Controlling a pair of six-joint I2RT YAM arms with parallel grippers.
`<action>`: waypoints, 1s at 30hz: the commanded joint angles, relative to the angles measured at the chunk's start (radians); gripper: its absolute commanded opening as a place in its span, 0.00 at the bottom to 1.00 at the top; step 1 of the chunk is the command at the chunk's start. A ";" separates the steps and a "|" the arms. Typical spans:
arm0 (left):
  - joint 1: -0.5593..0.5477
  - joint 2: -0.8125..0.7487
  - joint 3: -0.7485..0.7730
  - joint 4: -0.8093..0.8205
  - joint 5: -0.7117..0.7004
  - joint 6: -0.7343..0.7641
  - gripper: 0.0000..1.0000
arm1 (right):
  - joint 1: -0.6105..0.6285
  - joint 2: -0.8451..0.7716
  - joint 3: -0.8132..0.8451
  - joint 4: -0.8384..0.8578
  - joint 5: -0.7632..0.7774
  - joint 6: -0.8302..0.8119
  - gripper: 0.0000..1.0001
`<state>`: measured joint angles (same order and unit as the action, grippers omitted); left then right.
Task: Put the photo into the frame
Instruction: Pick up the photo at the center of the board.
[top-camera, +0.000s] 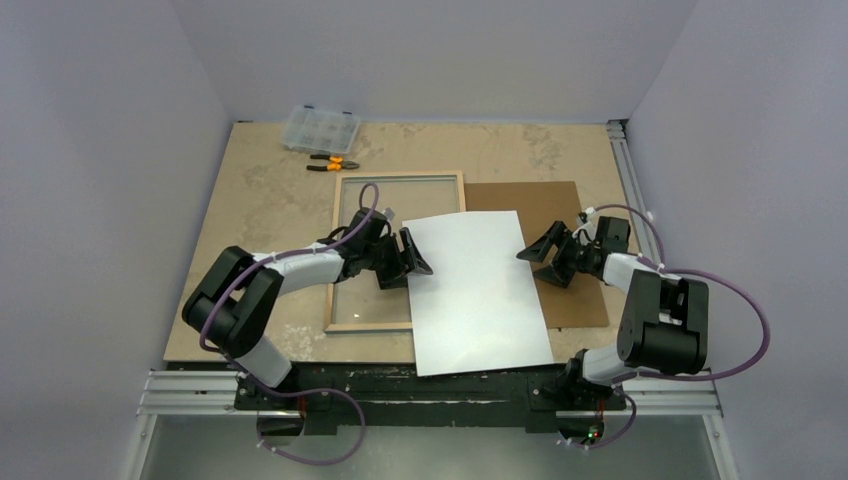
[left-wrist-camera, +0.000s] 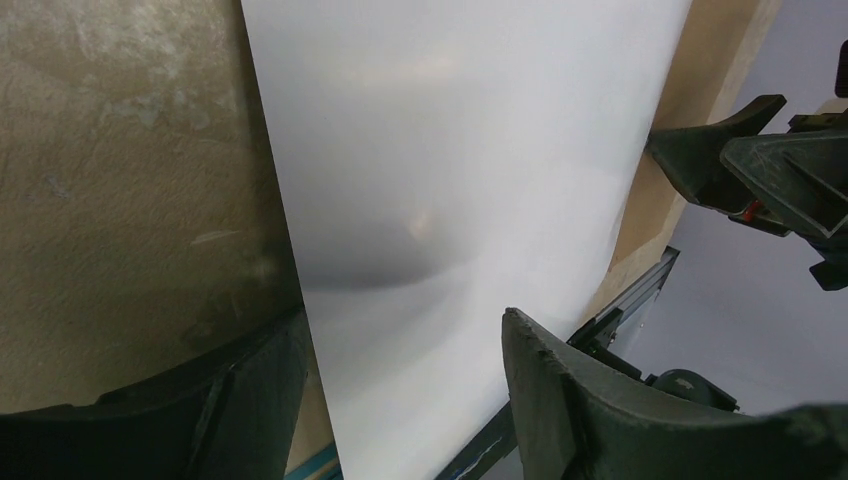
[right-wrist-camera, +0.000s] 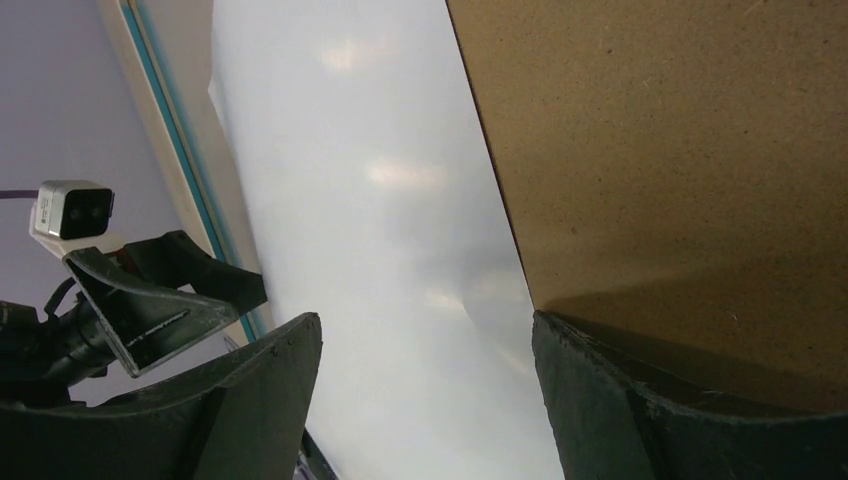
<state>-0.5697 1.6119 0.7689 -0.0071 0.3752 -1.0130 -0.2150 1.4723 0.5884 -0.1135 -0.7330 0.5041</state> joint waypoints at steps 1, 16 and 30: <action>0.002 -0.007 -0.025 0.097 0.036 -0.038 0.66 | 0.027 0.058 -0.056 -0.029 0.082 -0.015 0.77; 0.008 -0.286 -0.112 0.176 0.018 -0.106 0.59 | 0.042 0.077 -0.073 0.031 0.042 0.028 0.76; -0.019 -0.169 -0.069 0.153 -0.008 -0.092 0.33 | 0.063 0.077 -0.077 0.068 0.007 0.072 0.76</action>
<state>-0.5804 1.4605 0.6708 0.1802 0.4038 -1.1248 -0.1730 1.5192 0.5526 0.0391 -0.8062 0.6003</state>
